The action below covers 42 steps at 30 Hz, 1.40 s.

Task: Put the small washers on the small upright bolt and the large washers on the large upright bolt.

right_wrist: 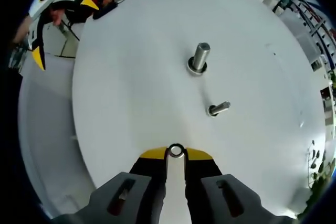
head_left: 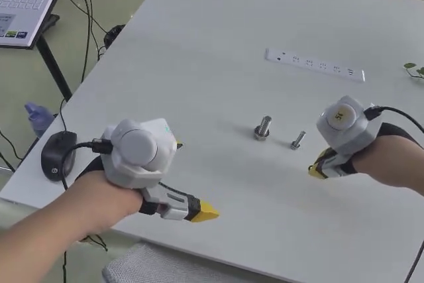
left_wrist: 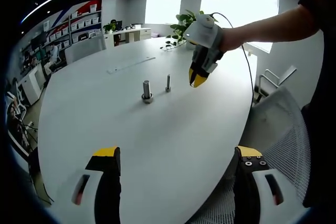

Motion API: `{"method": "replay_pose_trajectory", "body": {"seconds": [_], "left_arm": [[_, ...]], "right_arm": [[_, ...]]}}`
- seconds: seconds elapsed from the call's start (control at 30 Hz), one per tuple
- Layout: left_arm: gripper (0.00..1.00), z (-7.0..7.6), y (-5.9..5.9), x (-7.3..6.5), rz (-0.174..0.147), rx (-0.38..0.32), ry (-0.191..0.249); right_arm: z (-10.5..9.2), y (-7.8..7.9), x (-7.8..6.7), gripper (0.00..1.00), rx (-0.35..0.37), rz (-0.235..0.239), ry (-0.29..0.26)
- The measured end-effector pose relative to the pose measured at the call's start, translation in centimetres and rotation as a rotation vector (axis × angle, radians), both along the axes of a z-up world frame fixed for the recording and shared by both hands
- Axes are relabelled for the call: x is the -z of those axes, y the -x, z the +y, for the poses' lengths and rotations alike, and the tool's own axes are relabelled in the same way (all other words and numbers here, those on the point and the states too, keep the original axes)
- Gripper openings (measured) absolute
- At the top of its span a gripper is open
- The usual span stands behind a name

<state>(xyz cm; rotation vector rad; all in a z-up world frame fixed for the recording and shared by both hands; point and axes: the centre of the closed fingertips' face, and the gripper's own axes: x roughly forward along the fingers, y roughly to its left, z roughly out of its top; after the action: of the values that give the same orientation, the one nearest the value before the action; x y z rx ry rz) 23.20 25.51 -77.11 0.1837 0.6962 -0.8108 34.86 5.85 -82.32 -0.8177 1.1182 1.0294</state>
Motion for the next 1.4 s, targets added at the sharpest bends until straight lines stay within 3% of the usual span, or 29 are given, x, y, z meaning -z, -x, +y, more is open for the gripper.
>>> {"method": "replay_pose_trajectory", "body": {"seconds": [0.43,0.7,1.0,1.4], "left_arm": [[0.90,0.5,0.2,0.5,0.009,-0.001,-0.008],[0.90,0.5,-0.1,0.7,0.012,0.002,-0.006],[0.90,0.6,-0.3,0.9,0.016,0.006,-0.010],[0.89,0.7,-0.6,1.3,0.010,0.011,-0.023]], "right_arm": [[0.8,-3.6,-1.8,0.12,0.033,-0.031,-0.028],[1.8,-5.4,-2.6,0.12,0.010,-0.060,-0.047],[2.5,-6.5,-2.0,0.12,0.000,-0.056,-0.054],[2.8,-6.7,-1.1,0.12,-0.009,-0.042,-0.046]]}}
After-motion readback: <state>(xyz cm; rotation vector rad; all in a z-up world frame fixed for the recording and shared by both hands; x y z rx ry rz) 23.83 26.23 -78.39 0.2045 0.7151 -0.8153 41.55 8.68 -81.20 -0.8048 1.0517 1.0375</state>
